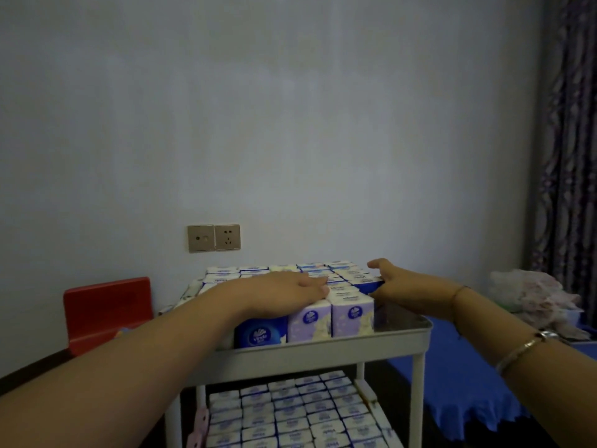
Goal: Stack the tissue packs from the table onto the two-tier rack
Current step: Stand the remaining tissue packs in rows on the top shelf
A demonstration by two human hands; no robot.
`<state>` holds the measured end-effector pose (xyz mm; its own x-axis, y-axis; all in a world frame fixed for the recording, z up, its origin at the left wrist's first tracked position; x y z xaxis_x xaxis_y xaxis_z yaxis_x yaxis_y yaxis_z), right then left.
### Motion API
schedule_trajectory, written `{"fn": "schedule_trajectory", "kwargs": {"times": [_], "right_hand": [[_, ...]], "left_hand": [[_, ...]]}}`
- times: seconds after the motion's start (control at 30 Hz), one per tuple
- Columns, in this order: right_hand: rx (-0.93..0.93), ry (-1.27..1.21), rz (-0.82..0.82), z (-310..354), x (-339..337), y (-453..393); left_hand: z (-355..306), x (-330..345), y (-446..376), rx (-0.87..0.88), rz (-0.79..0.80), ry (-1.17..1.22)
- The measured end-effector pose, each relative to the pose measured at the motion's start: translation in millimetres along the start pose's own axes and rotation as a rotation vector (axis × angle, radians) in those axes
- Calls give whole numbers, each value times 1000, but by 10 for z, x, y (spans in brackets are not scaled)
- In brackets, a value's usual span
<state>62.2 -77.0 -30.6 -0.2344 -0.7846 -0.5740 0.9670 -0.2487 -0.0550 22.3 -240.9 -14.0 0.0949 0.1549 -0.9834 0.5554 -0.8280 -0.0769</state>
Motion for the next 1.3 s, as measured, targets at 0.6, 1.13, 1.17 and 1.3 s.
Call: {"fn": "schedule_trajectory", "kwargs": {"times": [0.6, 1.13, 1.17, 1.3], "right_hand": [[-345, 124, -339, 808, 34, 622], [-600, 190, -48, 2461, 2848, 887], [-582, 193, -35, 2451, 3008, 796], [-468, 169, 8, 2273, 3569, 272]], "left_hand": [[-46, -546, 657, -37, -427, 46], [2170, -382, 2976, -352, -669, 332], [2331, -313, 3041, -375, -664, 320], [2949, -39, 3100, -462, -641, 308]]}}
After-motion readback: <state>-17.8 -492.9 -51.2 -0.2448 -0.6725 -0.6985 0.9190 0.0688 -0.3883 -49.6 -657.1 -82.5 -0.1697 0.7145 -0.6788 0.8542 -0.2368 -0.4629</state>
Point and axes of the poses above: each hand's wrist, its own y-axis away from the middle knuckle, its own x-axis out of the palm, z = x × y, the point moved 9 cm from there along -y, towards the middle knuckle, and after that the axes turned 6 degrees about -y, right-handed, at the moved point
